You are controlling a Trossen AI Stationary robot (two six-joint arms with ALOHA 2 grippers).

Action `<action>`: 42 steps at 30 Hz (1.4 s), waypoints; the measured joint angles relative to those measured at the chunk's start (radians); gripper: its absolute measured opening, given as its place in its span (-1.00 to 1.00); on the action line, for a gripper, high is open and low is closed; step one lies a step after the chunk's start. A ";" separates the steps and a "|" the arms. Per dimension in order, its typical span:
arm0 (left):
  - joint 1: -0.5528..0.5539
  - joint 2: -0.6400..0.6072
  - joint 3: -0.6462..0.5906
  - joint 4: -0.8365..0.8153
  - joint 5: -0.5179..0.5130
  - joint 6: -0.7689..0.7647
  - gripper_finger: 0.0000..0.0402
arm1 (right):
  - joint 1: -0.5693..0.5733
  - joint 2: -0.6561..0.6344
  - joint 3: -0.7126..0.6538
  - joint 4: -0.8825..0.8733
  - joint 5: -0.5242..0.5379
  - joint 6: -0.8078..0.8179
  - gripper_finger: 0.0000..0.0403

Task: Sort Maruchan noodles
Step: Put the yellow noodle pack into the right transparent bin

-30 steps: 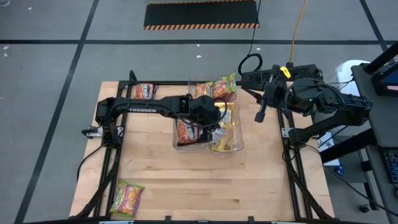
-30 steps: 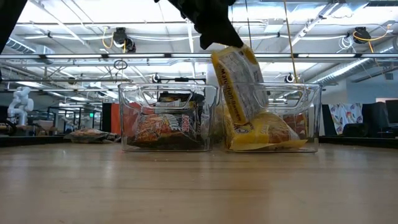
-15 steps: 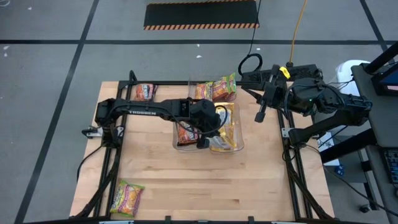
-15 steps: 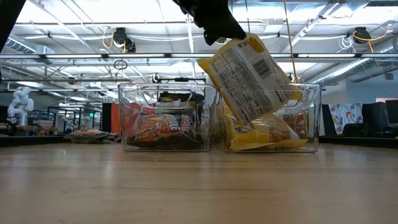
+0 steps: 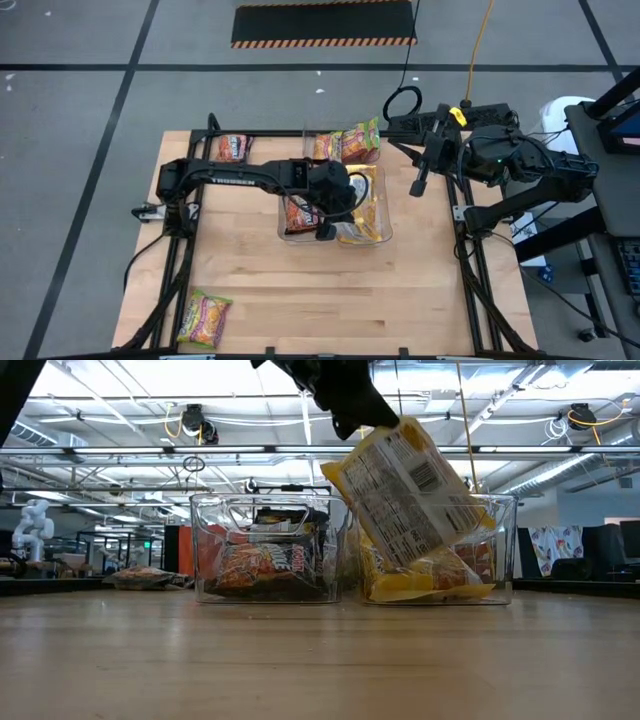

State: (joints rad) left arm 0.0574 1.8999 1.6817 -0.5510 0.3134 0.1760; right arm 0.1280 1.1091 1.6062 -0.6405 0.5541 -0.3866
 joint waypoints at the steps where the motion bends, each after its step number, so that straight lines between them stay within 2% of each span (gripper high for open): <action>1: 0.000 0.000 0.000 -0.001 0.000 0.003 -1.00 | 0.000 0.000 0.000 0.000 0.000 0.000 -1.00; 7: 0.009 0.000 0.000 0.014 -0.014 0.000 -0.99 | 0.000 0.000 0.000 0.000 0.000 0.000 -1.00; 13: 0.010 -0.001 0.000 0.071 -0.132 -0.049 -0.89 | 0.000 0.000 0.000 0.000 0.000 0.000 -1.00; 29: 0.030 -0.001 0.000 0.068 -0.159 -0.024 -0.87 | 0.000 0.000 0.000 0.000 0.000 0.001 -1.00; 36: 0.046 -0.001 0.001 0.027 -0.159 -0.073 -0.87 | 0.000 0.000 0.000 -0.016 -0.002 0.056 -1.00; 42: 0.054 -0.021 0.001 -0.040 -0.158 -0.070 -0.87 | 0.000 0.003 0.001 -0.183 -0.008 0.210 -1.00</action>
State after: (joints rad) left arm 0.1116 1.8792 1.6831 -0.5915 0.1555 0.1062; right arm 0.1280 1.1124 1.6070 -0.8231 0.5457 -0.1764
